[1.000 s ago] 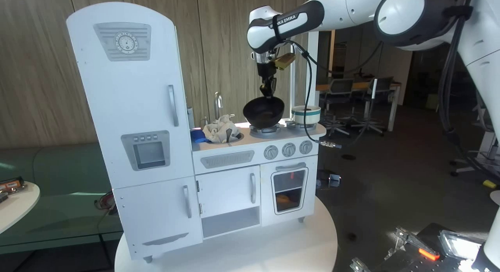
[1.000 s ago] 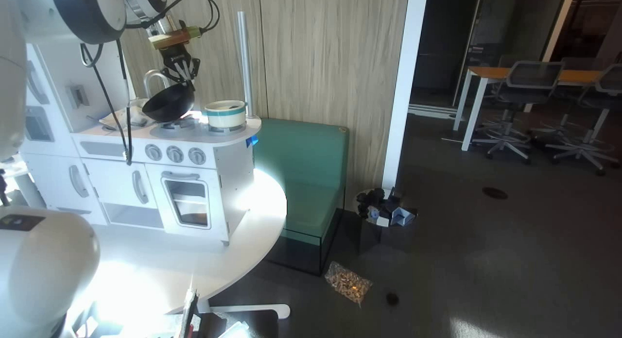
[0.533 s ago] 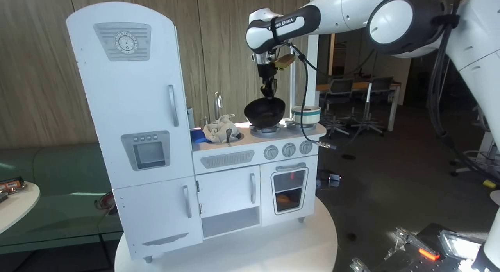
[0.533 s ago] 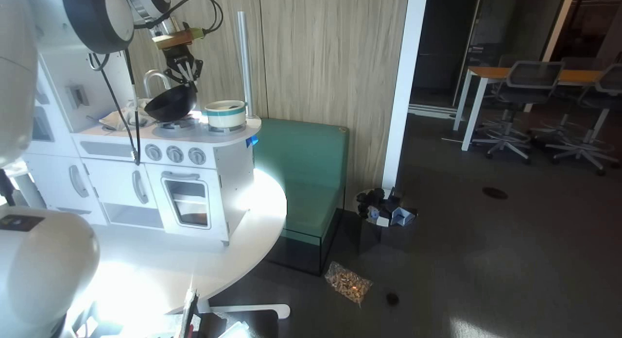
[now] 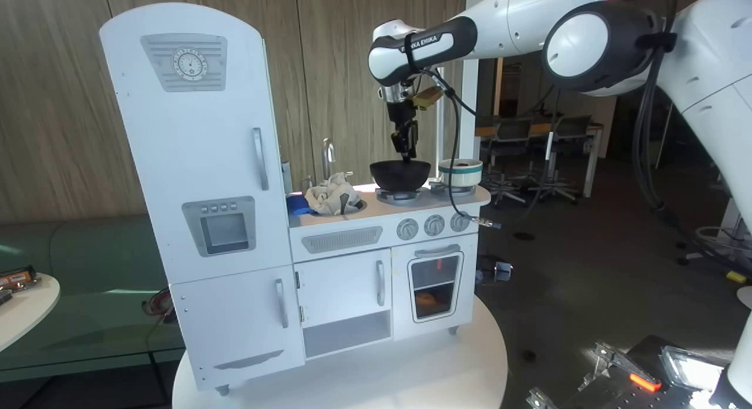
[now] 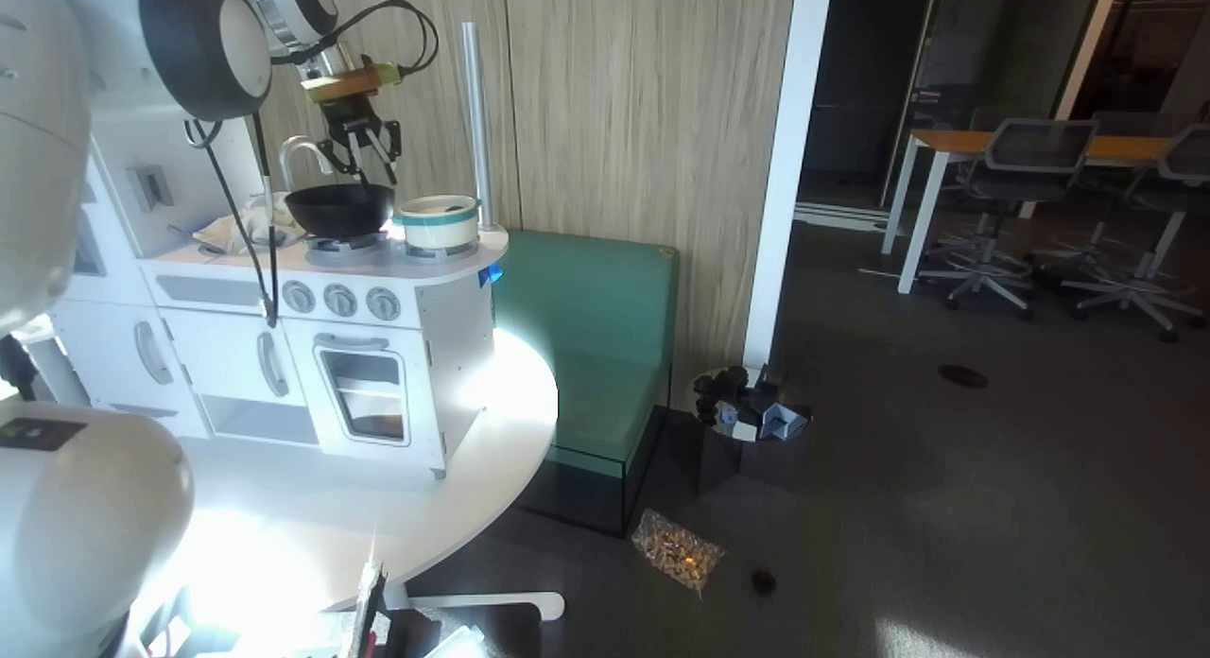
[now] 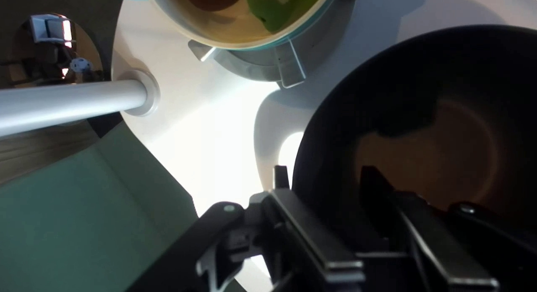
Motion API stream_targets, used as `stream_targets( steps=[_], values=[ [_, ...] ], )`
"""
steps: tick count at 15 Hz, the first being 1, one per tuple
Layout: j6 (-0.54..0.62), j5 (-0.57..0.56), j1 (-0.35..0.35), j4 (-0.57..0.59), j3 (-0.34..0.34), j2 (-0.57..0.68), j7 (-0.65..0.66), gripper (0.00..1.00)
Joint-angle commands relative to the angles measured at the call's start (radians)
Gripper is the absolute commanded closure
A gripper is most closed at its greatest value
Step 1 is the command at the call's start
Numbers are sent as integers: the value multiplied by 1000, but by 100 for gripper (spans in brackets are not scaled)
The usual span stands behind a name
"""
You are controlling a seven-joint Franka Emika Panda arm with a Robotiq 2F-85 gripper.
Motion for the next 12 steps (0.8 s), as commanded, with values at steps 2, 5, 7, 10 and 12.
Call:
stream_targets(
  steps=[2, 5, 7, 10, 12],
  values=[
    [-43, 15, 5, 76, 12, 26, -18, 15],
    [-41, 1, 26, 71, 16, -10, -8, 0],
    [-44, 5, 38, 64, 23, -42, -16, 0],
    [-81, 14, 50, 21, 46, -103, -45, 0],
    [-101, 8, 60, -21, 62, -142, -65, 0]
  ],
)
